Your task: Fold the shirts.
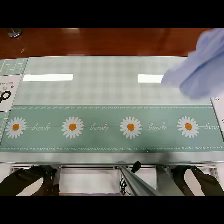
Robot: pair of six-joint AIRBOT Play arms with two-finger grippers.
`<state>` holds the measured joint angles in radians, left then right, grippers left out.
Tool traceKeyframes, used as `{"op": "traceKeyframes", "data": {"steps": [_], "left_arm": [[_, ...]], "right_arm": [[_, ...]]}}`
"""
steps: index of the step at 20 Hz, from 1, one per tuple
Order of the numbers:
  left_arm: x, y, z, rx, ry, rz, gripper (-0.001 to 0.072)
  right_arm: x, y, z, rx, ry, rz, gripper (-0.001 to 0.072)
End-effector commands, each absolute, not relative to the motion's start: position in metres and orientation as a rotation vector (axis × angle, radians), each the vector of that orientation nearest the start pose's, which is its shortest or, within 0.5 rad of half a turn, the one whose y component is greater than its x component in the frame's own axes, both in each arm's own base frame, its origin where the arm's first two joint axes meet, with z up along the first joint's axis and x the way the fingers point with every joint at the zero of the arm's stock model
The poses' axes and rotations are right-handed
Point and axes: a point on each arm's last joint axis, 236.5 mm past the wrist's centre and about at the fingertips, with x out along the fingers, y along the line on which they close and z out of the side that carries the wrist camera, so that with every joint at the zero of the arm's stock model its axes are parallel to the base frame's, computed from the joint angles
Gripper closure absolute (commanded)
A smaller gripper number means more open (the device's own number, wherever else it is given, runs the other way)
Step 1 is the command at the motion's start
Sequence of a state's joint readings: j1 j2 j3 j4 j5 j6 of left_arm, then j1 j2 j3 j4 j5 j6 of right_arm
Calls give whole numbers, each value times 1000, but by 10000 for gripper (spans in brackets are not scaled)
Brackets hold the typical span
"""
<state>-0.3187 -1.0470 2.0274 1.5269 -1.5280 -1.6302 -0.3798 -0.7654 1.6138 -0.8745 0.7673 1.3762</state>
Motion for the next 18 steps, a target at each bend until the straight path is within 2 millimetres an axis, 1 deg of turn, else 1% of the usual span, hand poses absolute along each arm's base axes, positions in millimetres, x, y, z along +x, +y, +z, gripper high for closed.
{"op": "traceKeyframes", "data": {"steps": [1,2,4,5,7,8,9,10,13,16,18], "left_arm": [[261,-97,402,13,540,-338,-1],[256,-94,396,22,566,-333,-1],[250,-88,386,35,618,-312,-1],[250,-88,383,37,632,-311,-1],[252,-89,376,40,652,-310,-1],[253,-89,372,42,665,-309,-1],[255,-90,368,44,677,-308,-1],[256,-90,364,46,689,-308,-1],[258,-91,358,48,707,-306,-1],[258,-90,358,49,706,-305,-1],[257,-88,357,51,711,-297,-1]], "right_arm": [[285,19,475,201,-12,170,683],[293,22,448,198,102,191,683],[307,20,399,198,299,206,683],[316,16,383,205,358,204,683],[332,8,361,223,429,201,683],[339,9,350,243,473,218,682],[344,18,337,258,524,262,682],[345,32,324,249,583,308,683],[341,101,282,173,766,470,683],[337,190,239,20,886,620,682],[328,254,205,-72,949,726,682]]}}
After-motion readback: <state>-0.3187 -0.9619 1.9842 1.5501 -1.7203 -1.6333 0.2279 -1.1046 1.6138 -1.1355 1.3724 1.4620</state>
